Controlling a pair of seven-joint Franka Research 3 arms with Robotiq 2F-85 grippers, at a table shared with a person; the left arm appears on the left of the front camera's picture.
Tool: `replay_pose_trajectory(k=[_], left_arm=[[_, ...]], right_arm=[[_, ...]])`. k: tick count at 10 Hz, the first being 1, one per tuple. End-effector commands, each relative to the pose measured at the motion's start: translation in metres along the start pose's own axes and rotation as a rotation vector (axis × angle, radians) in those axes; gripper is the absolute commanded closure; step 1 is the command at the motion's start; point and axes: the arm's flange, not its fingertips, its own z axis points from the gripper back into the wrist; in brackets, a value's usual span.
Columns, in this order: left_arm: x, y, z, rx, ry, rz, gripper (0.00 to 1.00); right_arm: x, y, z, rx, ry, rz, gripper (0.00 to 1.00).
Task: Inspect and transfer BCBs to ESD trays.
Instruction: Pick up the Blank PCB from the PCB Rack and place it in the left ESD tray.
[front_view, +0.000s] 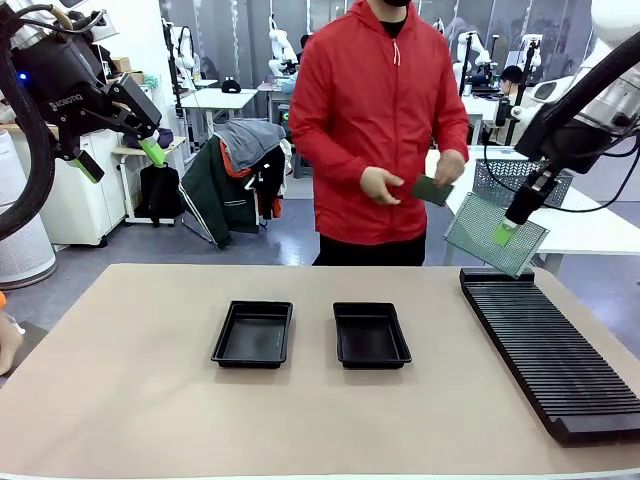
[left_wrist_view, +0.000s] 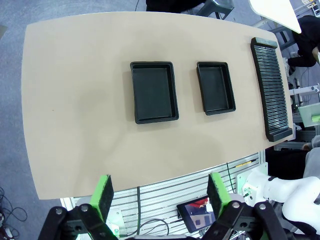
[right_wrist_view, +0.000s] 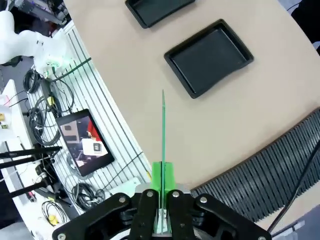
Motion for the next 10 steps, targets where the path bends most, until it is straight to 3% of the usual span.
replay_pose_trajectory(k=[1, 4, 6, 10], left_arm=[[0.000, 0.000, 0.000, -0.003, 0.001, 0.003, 0.00], [0.000, 0.000, 0.000, -0.003, 0.001, 0.003, 0.00], [0.000, 0.000, 0.000, -0.003, 0.001, 0.003, 0.00], [0.000, 0.000, 0.000, -0.003, 0.001, 0.003, 0.00]], right_arm=[[0.002, 0.027, -0.012, 0.026, -0.040, -0.028, 0.97], [-0.011, 0.142, -0.024, 0.114, -0.049, -0.162, 0.97], [-0.019, 0.196, -0.039, 0.114, -0.059, -0.206, 0.97], [-0.020, 0.224, -0.052, 0.109, -0.065, -0.243, 0.97]])
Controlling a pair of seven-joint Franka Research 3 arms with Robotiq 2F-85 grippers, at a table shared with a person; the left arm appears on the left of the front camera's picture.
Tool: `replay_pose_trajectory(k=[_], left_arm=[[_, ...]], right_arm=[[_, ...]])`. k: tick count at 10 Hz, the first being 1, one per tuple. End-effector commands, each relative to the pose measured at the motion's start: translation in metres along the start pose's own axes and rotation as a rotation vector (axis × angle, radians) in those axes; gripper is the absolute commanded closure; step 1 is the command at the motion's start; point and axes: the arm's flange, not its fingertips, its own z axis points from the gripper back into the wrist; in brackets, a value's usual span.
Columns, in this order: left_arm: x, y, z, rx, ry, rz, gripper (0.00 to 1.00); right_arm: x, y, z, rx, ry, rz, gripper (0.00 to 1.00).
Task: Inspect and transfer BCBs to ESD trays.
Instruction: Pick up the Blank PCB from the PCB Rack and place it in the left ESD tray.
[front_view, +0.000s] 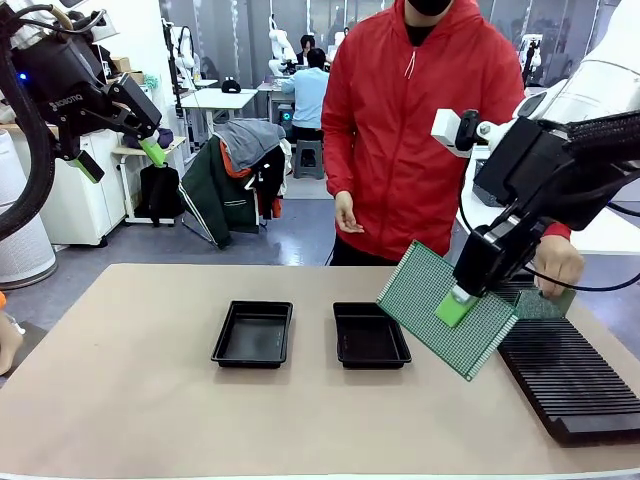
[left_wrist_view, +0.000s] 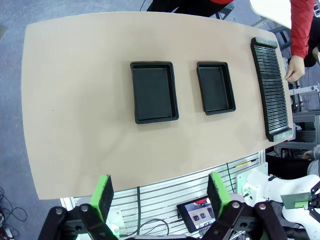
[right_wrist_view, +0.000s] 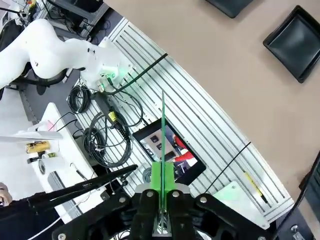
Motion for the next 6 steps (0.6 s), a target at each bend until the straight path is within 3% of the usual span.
replay_pose_trajectory(k=[1, 6], left_arm=[[0.0001, 0.0003, -0.0004, -0.003, 0.001, 0.003, 0.00], [0.0001, 0.0003, -0.0004, -0.003, 0.001, 0.003, 0.00]], right_arm=[[0.0022, -0.0022, -0.0064, 0.022, -0.038, -0.015, 0.97], [0.0004, -0.0009, -0.0004, -0.001, -0.003, -0.002, 0.97]])
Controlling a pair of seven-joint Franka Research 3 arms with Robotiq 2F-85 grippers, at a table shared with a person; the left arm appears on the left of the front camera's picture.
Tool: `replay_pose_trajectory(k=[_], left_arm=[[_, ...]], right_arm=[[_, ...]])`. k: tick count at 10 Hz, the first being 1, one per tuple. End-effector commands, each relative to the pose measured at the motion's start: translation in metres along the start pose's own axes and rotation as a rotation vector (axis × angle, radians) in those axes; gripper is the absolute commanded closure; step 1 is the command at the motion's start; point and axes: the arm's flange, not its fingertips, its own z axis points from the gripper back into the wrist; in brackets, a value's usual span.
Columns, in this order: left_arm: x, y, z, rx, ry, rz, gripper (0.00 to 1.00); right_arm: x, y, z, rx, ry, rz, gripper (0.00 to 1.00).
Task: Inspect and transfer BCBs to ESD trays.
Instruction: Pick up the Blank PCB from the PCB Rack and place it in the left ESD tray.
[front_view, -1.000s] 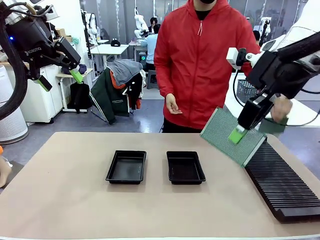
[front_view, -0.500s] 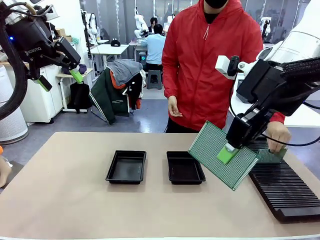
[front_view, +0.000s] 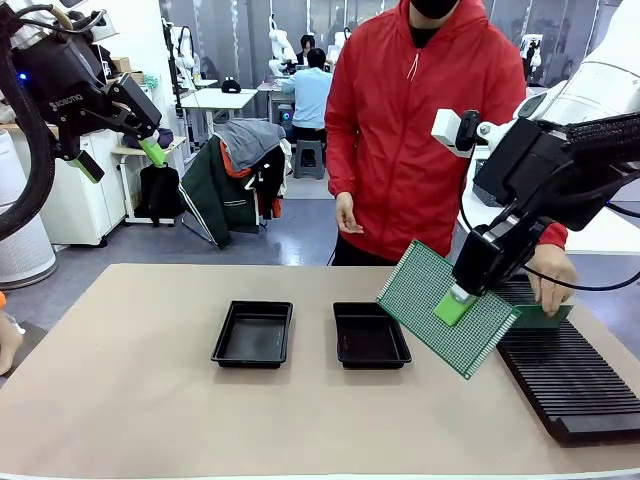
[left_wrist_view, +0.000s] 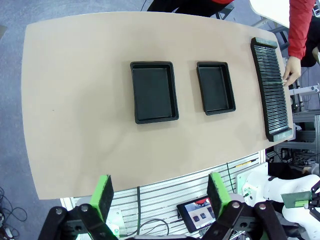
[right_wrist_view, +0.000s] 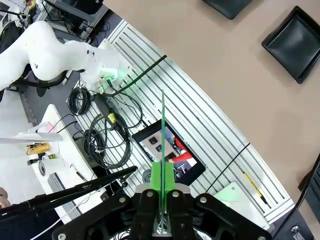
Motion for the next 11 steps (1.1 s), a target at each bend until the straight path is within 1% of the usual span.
replay_pose_trajectory(k=[1, 2, 4, 5, 6, 8, 9, 11], left_arm=[[0.000, 0.000, 0.000, -0.003, 0.001, 0.003, 0.00], [0.000, 0.000, 0.000, -0.003, 0.001, 0.003, 0.00], [0.000, 0.000, 0.000, -0.003, 0.001, 0.003, 0.00], [0.000, 0.000, 0.000, -0.003, 0.001, 0.003, 0.00], [0.000, 0.000, 0.000, -0.003, 0.001, 0.003, 0.00], [0.000, 0.000, 0.000, -0.003, 0.001, 0.003, 0.00], [0.000, 0.000, 0.000, -0.003, 0.001, 0.003, 0.00], [0.000, 0.000, 0.000, -0.003, 0.001, 0.003, 0.00]], right_arm=[[0.000, 0.001, -0.001, 0.000, 0.004, 0.001, 0.97], [0.000, 0.000, 0.000, 0.000, 0.000, 0.000, 0.97], [0.040, -0.004, -0.023, 0.074, -0.072, -0.156, 0.97], [0.057, -0.004, -0.036, 0.102, -0.114, -0.270, 0.97], [0.076, -0.009, -0.052, 0.137, -0.128, -0.362, 0.97], [0.114, -0.019, -0.085, 0.186, -0.141, -0.485, 0.97], [0.133, -0.025, -0.106, 0.208, -0.165, -0.557, 0.97], [0.163, -0.036, -0.146, 0.269, -0.209, -0.625, 0.97]])
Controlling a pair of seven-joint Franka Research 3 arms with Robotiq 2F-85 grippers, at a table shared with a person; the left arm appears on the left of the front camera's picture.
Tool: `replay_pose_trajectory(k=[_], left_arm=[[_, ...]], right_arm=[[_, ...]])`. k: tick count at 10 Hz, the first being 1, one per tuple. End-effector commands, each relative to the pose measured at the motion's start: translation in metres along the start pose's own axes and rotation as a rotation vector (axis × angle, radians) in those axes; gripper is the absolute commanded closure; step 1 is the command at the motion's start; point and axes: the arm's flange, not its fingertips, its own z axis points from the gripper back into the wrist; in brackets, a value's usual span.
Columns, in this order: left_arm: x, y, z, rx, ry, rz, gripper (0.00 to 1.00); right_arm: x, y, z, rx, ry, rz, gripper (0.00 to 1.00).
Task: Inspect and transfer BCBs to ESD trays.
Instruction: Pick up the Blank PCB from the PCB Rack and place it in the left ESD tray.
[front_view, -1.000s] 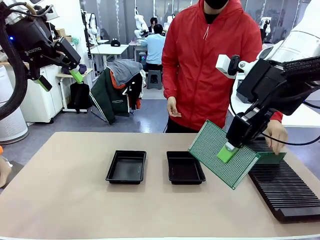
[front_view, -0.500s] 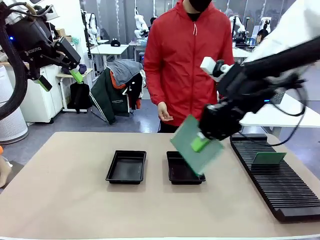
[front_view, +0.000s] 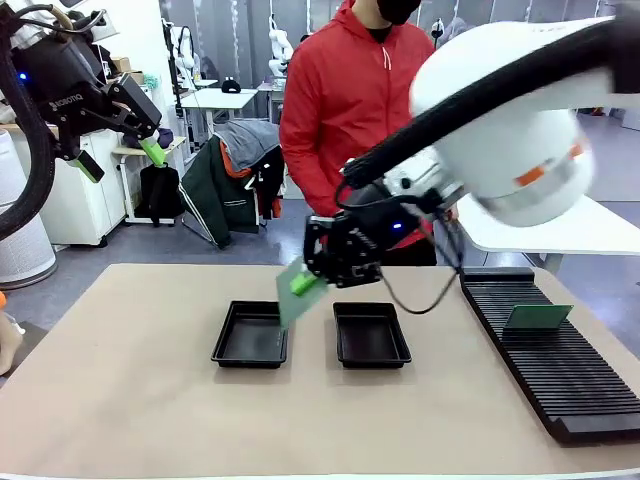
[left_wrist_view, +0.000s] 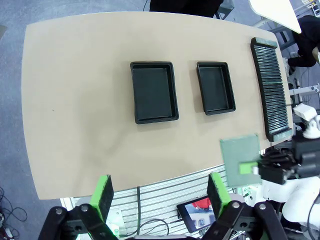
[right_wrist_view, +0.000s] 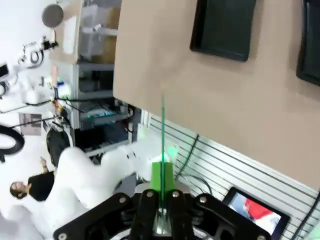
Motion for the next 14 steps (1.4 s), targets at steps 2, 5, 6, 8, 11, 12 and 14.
replay_pose_trajectory(k=[2, 5, 6, 8, 11, 12, 14], left_arm=[[0.000, 0.000, -0.001, -0.003, 0.001, 0.003, 0.00], [0.000, 0.000, -0.001, -0.003, 0.001, 0.003, 0.00], [0.000, 0.000, -0.001, -0.003, 0.001, 0.003, 0.00], [0.000, 0.000, -0.001, -0.003, 0.001, 0.003, 0.00], [0.000, 0.000, -0.001, -0.003, 0.001, 0.003, 0.00], [0.000, 0.000, -0.001, -0.003, 0.001, 0.003, 0.00], [0.000, 0.000, -0.001, -0.003, 0.001, 0.003, 0.00]], right_arm=[[0.045, 0.002, -0.073, 0.133, -0.064, -0.082, 0.97], [0.079, -0.015, -0.119, 0.120, -0.129, -0.138, 0.97], [0.087, -0.024, -0.132, 0.108, -0.136, -0.123, 0.97], [0.105, -0.040, -0.150, 0.098, -0.151, -0.117, 0.97], [0.134, -0.066, -0.177, 0.101, -0.151, -0.117, 0.97], [0.141, -0.073, -0.184, 0.086, -0.158, -0.117, 0.97], [0.153, -0.083, -0.196, 0.078, -0.156, -0.122, 0.97]])
